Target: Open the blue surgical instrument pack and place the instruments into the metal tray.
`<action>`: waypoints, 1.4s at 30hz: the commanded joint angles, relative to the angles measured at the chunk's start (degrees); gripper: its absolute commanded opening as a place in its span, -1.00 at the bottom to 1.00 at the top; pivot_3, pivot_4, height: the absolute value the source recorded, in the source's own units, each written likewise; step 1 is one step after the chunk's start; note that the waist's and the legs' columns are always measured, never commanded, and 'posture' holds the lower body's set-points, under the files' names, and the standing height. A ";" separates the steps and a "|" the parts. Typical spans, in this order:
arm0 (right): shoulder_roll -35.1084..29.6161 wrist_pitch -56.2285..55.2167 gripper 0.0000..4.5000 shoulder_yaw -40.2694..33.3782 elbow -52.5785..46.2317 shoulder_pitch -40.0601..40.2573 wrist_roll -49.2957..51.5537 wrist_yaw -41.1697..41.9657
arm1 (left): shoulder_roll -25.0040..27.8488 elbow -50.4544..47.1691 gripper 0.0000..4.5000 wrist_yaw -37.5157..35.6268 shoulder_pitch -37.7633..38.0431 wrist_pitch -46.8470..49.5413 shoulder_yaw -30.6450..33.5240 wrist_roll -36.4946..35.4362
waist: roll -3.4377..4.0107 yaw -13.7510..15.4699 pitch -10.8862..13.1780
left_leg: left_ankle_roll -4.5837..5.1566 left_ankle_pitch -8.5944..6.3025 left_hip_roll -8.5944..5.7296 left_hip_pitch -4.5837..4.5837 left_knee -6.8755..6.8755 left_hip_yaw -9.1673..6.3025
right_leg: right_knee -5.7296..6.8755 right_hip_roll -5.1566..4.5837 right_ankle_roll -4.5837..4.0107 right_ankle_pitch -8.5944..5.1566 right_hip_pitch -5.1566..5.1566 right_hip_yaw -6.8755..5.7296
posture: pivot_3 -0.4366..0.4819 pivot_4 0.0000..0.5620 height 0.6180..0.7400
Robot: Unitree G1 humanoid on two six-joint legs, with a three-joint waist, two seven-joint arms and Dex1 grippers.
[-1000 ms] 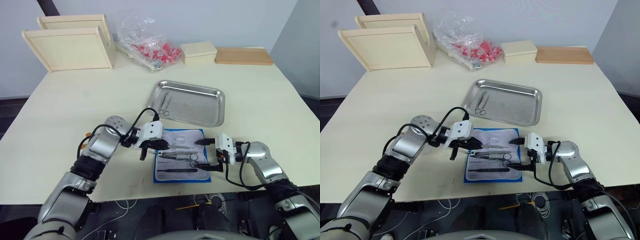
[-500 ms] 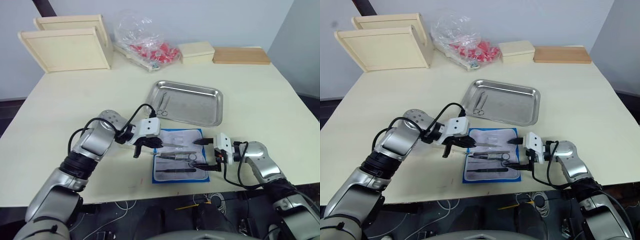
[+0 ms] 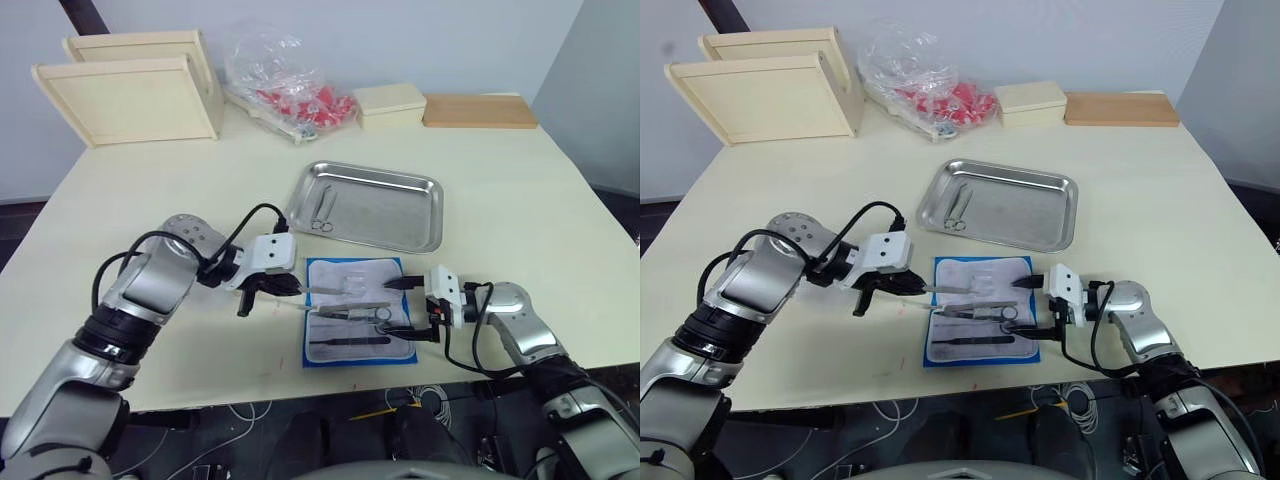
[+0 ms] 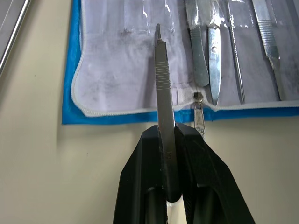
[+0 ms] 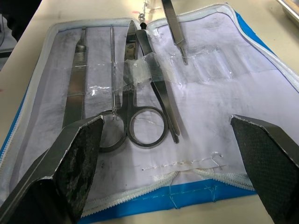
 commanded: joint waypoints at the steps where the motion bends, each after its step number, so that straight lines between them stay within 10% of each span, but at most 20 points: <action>1: -0.46 1.85 1.00 4.67 6.98 2.76 -7.09 -1.52 | 2.27 -2.64 -0.99 -0.67 0.54 0.16 2.64 -1.23 | 0.00 -0.04 0.00 | 0.00 0.00 0.01 0.00 0.00 0.01 | 0.01 0.01 -0.01 0.00 0.00 0.01 | -0.05 -0.47 1.00; 14: -0.73 1.84 1.00 4.68 6.80 3.12 -6.90 -1.29 | 4.59 -4.24 -0.99 0.71 -0.50 3.41 7.07 -5.01 | -0.02 0.05 0.00 | 0.00 0.00 0.19 0.03 0.00 0.09 | 0.06 0.05 -0.08 -0.07 -0.01 0.02 | -0.05 -0.47 1.00; 27: -0.81 1.31 1.00 4.99 8.02 1.80 -6.99 -0.72 | -14.77 -2.65 -0.99 25.76 -7.84 21.06 9.70 -4.98 | -0.15 0.08 -0.04 | 0.00 0.00 0.08 0.10 0.02 0.07 | 0.16 0.08 -0.01 -0.02 0.01 0.06 | -0.05 -0.47 1.00; 42: -1.57 1.90 1.00 4.53 7.25 1.94 -6.61 -0.80 | -29.51 7.54 -0.99 48.86 -11.41 19.46 10.22 0.11 | -0.14 0.14 -0.06 | -0.02 0.00 0.00 0.17 0.02 0.07 | 0.22 0.02 -0.02 0.01 0.05 0.11 | -0.05 -0.47 1.00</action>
